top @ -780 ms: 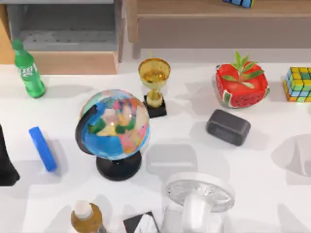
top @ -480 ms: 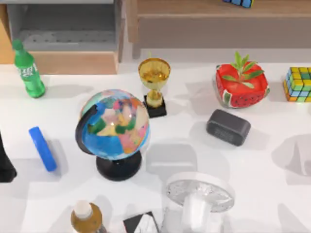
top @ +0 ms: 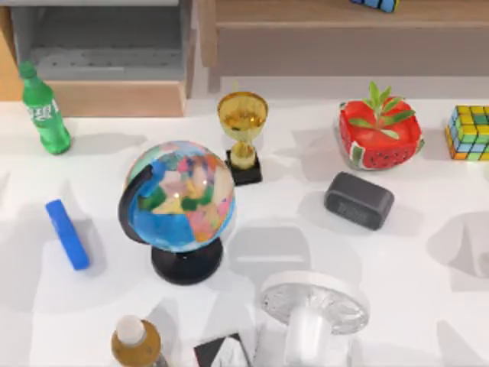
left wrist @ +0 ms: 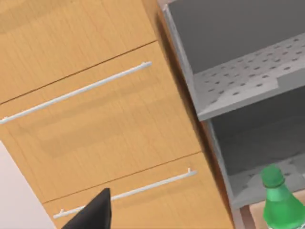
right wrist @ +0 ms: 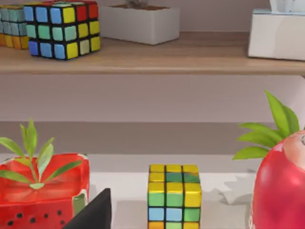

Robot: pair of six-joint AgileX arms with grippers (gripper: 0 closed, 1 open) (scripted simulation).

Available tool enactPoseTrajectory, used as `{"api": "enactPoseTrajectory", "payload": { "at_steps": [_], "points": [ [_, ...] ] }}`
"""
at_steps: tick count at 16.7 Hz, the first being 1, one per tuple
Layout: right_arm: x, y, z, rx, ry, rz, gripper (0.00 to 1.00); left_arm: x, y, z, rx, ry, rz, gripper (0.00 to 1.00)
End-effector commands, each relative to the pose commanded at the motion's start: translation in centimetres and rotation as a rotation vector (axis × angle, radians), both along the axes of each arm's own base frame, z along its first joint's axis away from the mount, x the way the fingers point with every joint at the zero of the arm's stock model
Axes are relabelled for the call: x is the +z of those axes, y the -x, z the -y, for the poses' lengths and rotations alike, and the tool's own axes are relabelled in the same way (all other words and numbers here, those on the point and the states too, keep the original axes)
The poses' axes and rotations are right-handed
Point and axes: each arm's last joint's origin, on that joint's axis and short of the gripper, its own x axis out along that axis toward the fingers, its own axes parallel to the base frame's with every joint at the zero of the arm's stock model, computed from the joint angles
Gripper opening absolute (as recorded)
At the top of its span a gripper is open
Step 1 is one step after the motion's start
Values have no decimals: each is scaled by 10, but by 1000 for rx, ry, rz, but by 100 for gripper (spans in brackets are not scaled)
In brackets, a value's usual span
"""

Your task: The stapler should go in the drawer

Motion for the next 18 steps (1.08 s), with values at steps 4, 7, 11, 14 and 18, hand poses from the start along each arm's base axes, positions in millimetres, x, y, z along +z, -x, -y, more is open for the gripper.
{"api": "enactPoseTrajectory", "payload": {
  "at_steps": [4, 7, 11, 14, 18],
  "points": [
    [0, 0, 0, 0, 0, 0, 100, 24, -54, -20, 6, -248, -12, 100],
    [0, 0, 0, 0, 0, 0, 100, 24, -104, -43, 5, -444, -23, 100],
    [0, 0, 0, 0, 0, 0, 100, -3, -171, -81, -4, -698, -35, 100],
    [0, 0, 0, 0, 0, 0, 100, -40, -212, -108, -14, -871, -40, 100],
    [0, 0, 0, 0, 0, 0, 100, -95, -245, -137, -24, -1057, -40, 100]
  ]
}}
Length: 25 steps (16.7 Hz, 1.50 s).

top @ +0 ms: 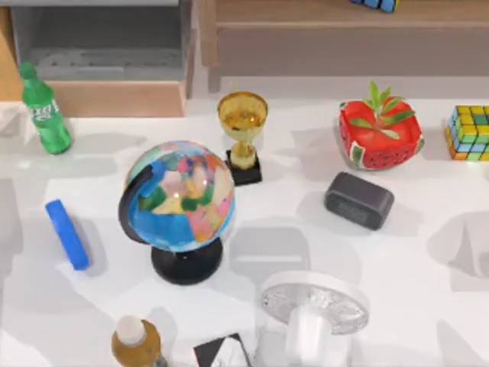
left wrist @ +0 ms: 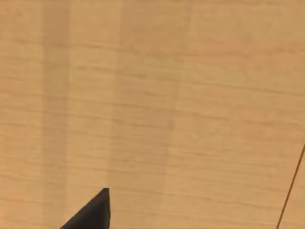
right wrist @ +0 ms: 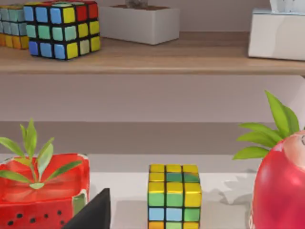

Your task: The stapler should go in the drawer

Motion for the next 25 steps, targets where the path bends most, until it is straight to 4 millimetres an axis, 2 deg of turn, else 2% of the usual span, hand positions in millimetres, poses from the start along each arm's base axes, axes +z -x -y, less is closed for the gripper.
{"api": "enactPoseTrajectory", "payload": {
  "at_steps": [3, 5, 11, 17, 21, 25],
  "points": [
    [0, 0, 0, 0, 0, 0, 100, -31, -11, -13, -5, -90, 0, 100],
    [0, 0, 0, 0, 0, 0, 100, -40, -14, -17, -6, -116, 1, 100],
    [0, 0, 0, 0, 0, 0, 100, -42, -15, -15, -10, -117, -2, 100],
    [0, 0, 0, 0, 0, 0, 100, -41, -37, -17, -6, -119, 1, 100],
    [0, 0, 0, 0, 0, 0, 100, -41, -39, -17, -6, -119, 1, 100],
    [0, 0, 0, 0, 0, 0, 100, -41, -39, -17, -6, -119, 1, 70]
  ]
}}
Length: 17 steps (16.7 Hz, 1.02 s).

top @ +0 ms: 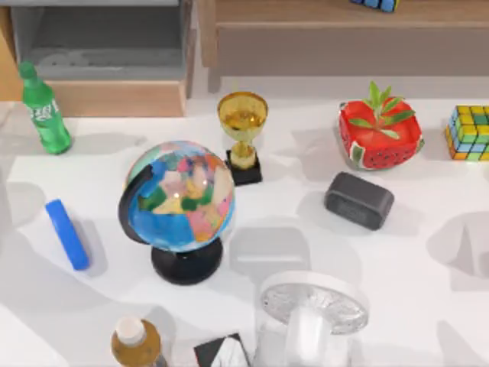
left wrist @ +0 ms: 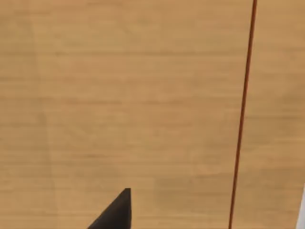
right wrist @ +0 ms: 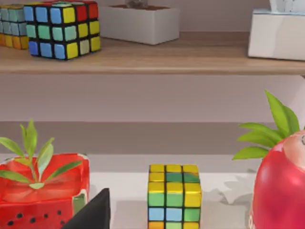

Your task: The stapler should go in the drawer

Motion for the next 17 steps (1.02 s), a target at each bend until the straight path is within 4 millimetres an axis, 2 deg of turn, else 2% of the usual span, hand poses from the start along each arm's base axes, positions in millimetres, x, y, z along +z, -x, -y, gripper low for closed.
{"api": "enactPoseTrajectory", "payload": {
  "at_steps": [9, 17],
  "points": [
    [0, 0, 0, 0, 0, 0, 100, 0, 0, 0, 0, 0, 0, 2],
    [0, 0, 0, 0, 0, 0, 100, 0, 0, 0, 0, 0, 0, 0]
  ]
}}
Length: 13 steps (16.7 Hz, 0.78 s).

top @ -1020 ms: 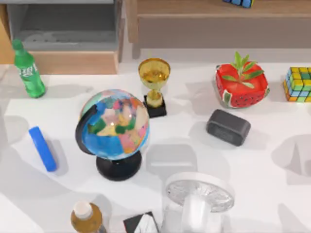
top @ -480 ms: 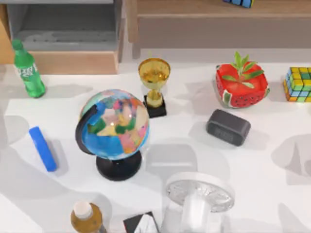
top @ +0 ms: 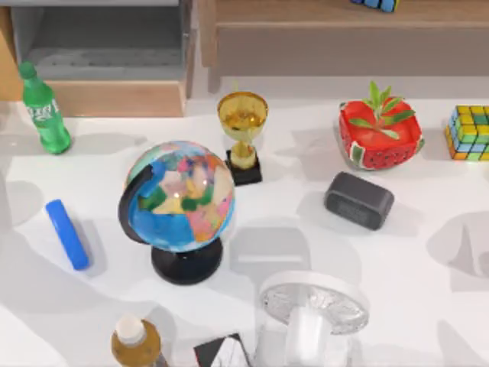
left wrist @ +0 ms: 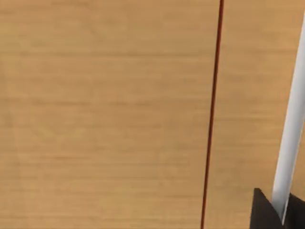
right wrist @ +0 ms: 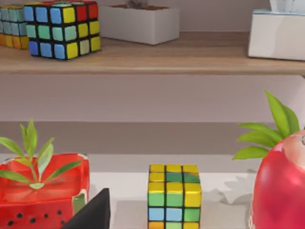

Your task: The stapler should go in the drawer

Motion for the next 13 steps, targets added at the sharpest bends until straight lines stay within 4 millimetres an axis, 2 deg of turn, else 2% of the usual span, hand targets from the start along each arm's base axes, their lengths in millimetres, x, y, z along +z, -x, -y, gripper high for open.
{"api": "enactPoseTrajectory", "payload": {
  "at_steps": [3, 10, 13],
  "points": [
    [0, 0, 0, 0, 0, 0, 100, -4, 5, -2, 5, 11, -14, 0],
    [0, 0, 0, 0, 0, 0, 100, -6, 58, -2, 3, 14, -22, 0],
    [0, 0, 0, 0, 0, 0, 100, -5, 64, -3, 3, 13, -18, 0]
  ]
}}
